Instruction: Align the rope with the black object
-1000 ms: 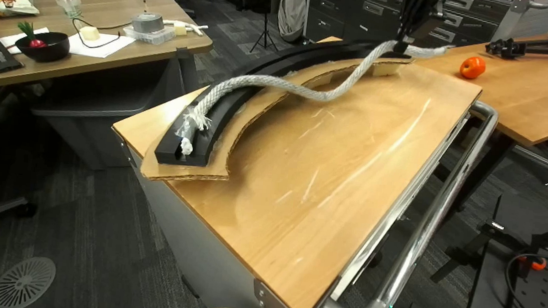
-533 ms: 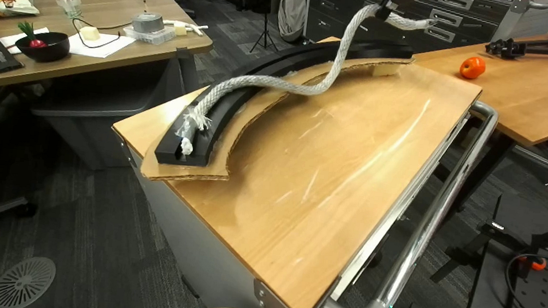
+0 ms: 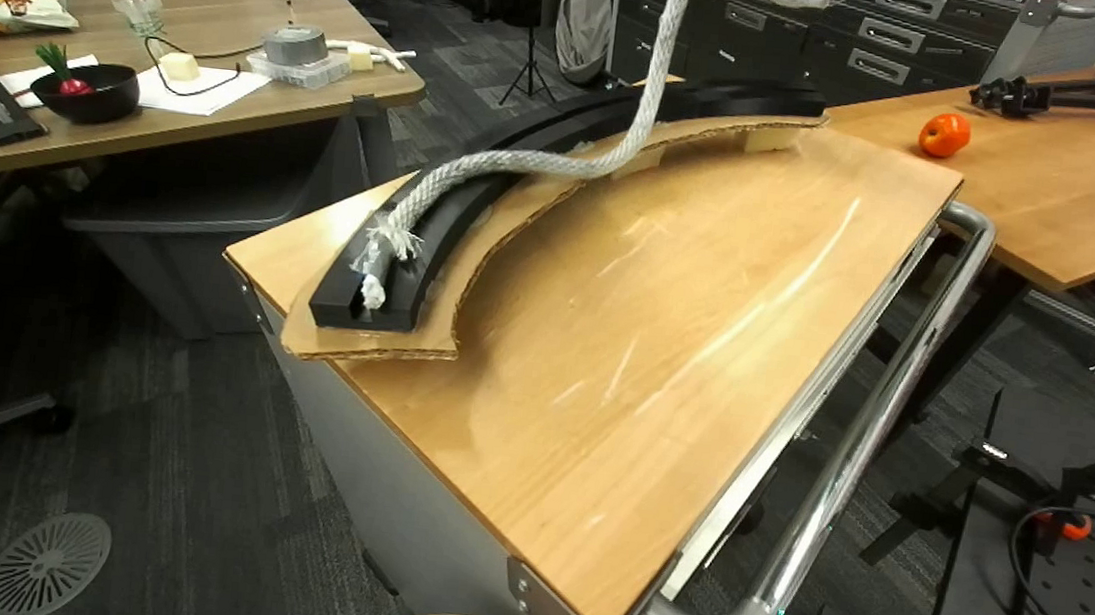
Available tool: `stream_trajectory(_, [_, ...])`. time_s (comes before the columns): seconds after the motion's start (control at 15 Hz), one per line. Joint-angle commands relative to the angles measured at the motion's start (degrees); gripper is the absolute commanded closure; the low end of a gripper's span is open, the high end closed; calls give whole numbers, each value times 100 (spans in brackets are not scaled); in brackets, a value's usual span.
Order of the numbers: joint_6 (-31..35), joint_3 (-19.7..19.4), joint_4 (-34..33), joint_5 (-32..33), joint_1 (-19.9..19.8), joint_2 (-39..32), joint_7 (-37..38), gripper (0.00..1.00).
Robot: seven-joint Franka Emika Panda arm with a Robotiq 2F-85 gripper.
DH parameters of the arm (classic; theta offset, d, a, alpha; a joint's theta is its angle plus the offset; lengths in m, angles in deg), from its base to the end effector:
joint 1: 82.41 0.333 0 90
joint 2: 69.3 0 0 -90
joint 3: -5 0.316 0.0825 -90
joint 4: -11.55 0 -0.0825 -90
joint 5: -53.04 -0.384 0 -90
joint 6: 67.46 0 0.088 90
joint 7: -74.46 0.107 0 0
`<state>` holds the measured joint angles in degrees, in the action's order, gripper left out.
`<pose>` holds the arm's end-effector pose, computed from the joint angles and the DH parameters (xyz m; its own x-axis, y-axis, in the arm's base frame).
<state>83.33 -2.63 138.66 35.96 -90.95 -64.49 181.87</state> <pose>0.5281 -0.1619 0.4659 -0.6219 -0.6853 -0.3789 -0.5932 0.7281 -0.3433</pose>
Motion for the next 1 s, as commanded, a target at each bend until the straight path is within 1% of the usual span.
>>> stream_trajectory(0.0, [836, 42, 99, 277, -21, 158, -361, 97])
stream_trajectory(0.2, [1585, 86, 65, 816, -66, -41, -462, 97])
stream_trajectory(0.27, [1657, 53, 26, 907, -20, -85, -428, 97])
stream_trajectory(0.67, [1420, 96, -143, 809, 74, -359, -503, 97])
stream_trajectory(0.93, [1312, 126, -358, 577, 106, -398, -566, 97])
